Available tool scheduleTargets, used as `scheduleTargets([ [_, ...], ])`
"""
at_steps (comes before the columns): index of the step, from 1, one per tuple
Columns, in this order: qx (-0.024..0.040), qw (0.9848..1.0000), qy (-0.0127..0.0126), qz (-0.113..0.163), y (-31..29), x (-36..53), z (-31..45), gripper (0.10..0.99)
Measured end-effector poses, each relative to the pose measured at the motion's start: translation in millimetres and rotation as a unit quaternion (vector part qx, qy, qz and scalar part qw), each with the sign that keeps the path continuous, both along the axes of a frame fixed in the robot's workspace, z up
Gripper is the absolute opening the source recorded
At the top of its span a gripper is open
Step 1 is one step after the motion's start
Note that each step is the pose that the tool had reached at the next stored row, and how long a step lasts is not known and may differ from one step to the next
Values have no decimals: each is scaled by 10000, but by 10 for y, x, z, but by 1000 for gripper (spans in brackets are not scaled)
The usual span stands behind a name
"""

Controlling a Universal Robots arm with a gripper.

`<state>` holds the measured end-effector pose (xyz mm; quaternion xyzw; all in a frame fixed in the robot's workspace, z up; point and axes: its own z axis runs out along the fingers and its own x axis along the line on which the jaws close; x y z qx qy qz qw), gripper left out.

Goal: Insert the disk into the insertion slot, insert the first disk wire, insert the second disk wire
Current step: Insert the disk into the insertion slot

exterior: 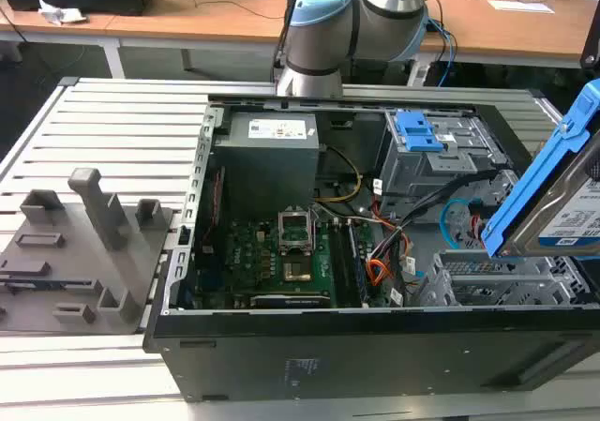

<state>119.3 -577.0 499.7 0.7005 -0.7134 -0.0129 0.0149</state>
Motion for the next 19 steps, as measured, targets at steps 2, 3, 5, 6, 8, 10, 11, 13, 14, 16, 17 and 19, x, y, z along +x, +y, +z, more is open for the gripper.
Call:
scheduleTargets([
  [2, 0, 10000, 0, 0, 0, 0, -23, 361],
  [3, 0, 10000, 0, 0, 0, 0, -36, 361],
  [5, 1, 10000, 0, 0, 0, 0, -56, 361],
  [6, 0, 10000, 0, 0, 0, 0, -62, 361],
  [8, 0, 10000, 0, 0, 0, 0, -74, 361],
  [10, 0, 10000, 0, 0, 0, 0, -102, 361],
  [11, 0, 10000, 0, 0, 0, 0, -113, 361],
  [13, 0, 10000, 0, 0, 0, 0, -125, 361],
  [14, 0, 10000, 0, 0, 0, 0, -130, 361],
  [16, 0, 10000, 0, 0, 0, 0, -158, 361],
  [17, 0, 10000, 0, 0, 0, 0, -166, 361],
  [19, 0, 10000, 0, 0, 0, 0, -185, 361],
])
